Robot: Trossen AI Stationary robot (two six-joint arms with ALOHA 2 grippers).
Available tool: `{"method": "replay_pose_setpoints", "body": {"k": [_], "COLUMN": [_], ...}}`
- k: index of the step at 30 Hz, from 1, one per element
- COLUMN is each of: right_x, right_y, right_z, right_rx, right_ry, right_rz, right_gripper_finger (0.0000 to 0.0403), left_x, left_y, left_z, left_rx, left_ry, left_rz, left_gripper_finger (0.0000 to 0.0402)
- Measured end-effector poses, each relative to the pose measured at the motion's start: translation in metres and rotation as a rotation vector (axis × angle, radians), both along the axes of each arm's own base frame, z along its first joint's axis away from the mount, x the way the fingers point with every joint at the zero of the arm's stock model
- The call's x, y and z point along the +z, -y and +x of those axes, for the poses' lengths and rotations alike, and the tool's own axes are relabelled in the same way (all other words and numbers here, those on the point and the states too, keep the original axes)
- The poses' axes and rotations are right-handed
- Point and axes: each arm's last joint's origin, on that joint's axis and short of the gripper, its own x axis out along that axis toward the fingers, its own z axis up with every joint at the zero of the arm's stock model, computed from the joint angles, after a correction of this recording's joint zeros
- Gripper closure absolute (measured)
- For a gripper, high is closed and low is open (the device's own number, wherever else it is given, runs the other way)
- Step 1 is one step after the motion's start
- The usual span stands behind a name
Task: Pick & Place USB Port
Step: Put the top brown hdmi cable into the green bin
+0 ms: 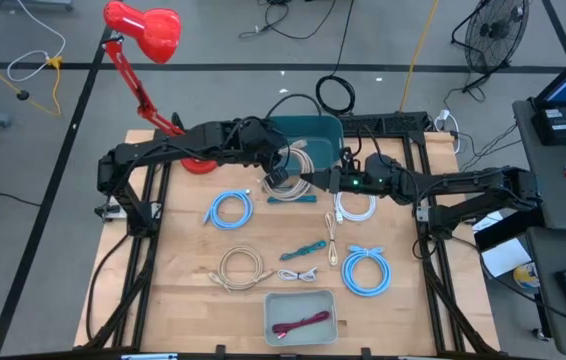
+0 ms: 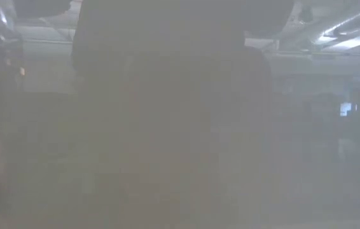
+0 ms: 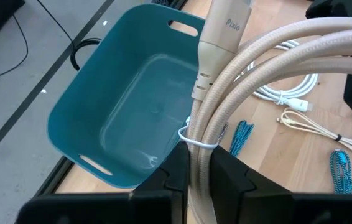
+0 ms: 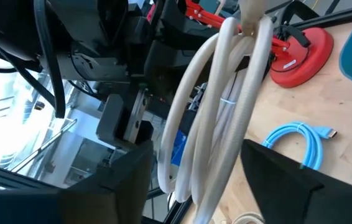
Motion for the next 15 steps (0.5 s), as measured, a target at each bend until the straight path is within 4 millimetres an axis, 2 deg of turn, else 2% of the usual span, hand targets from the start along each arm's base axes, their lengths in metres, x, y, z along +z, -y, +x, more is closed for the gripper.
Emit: {"method": "replay_pose_setpoints", "body": {"k": [10,15], "right_x": [0.0002,0.0002], "right_y": [0.0029,0.0029], "right_z": [-0.0005,-0.0005], "right_rx": [-0.007,-0.006], "right_ry": [0.001,-0.002], "right_rz": [-0.007,-0.020], "right_gripper_finger": [0.0310,0.0364], "left_x": [-0.0001,0.0000], "left_y": [0.0001,0.0040], "left_z": [-0.0001,0.0008], "left_rx": [-0.004,-0.011], "left_ry": [-0.003,-0.004], "left_rz": [0.004,0.009], "left_gripper_finger": [0.0364,0.0357]}}
